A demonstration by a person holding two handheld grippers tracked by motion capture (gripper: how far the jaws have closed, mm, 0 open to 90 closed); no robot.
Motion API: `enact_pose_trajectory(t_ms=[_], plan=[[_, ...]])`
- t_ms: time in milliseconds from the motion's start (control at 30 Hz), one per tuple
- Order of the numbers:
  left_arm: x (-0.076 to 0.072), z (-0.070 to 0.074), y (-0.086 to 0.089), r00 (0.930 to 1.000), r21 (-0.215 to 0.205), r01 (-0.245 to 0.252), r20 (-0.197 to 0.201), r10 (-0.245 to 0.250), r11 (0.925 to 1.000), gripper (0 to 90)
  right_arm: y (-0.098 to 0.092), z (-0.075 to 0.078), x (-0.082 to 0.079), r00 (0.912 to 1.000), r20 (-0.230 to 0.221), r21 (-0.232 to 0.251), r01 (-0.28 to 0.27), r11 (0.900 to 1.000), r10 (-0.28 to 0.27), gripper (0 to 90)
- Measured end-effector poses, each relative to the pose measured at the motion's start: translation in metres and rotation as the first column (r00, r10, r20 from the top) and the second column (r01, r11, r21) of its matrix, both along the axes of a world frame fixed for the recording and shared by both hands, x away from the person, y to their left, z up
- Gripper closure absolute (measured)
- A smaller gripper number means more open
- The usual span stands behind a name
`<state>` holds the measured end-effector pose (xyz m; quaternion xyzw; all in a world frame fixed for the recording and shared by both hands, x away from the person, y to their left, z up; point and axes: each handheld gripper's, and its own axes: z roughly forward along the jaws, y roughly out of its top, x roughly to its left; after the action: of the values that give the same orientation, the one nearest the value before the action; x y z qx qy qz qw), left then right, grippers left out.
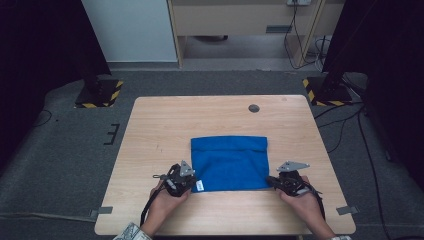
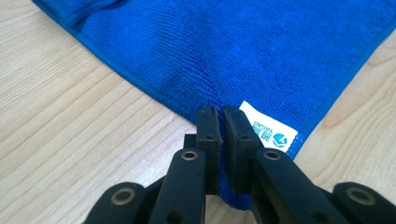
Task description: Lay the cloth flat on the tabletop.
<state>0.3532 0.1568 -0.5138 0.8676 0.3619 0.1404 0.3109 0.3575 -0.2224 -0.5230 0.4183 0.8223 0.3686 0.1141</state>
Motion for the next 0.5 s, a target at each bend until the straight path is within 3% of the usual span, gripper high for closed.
enact_pose_trajectory(t_ms=[367,400,500], plan=[[-0.005,-0.002,0.009,0.9993,0.012,-0.025,-0.028,0.025,0.9996,80.9,0.008,0.014,-0.014,0.9993,-0.014,-0.024,-0.035,0.999,0.034,86.8],[-0.005,-0.001,0.01,0.999,0.014,-0.036,-0.024,0.037,0.9992,77.9,0.008,0.014,-0.015,0.9994,-0.015,-0.025,-0.032,0.999,0.032,85.5],[-0.005,-0.001,0.013,0.9974,0.0,-0.07,-0.021,0.07,0.9976,54.9,0.006,0.014,-0.015,0.9994,-0.013,-0.025,-0.032,0.999,0.032,75.6]])
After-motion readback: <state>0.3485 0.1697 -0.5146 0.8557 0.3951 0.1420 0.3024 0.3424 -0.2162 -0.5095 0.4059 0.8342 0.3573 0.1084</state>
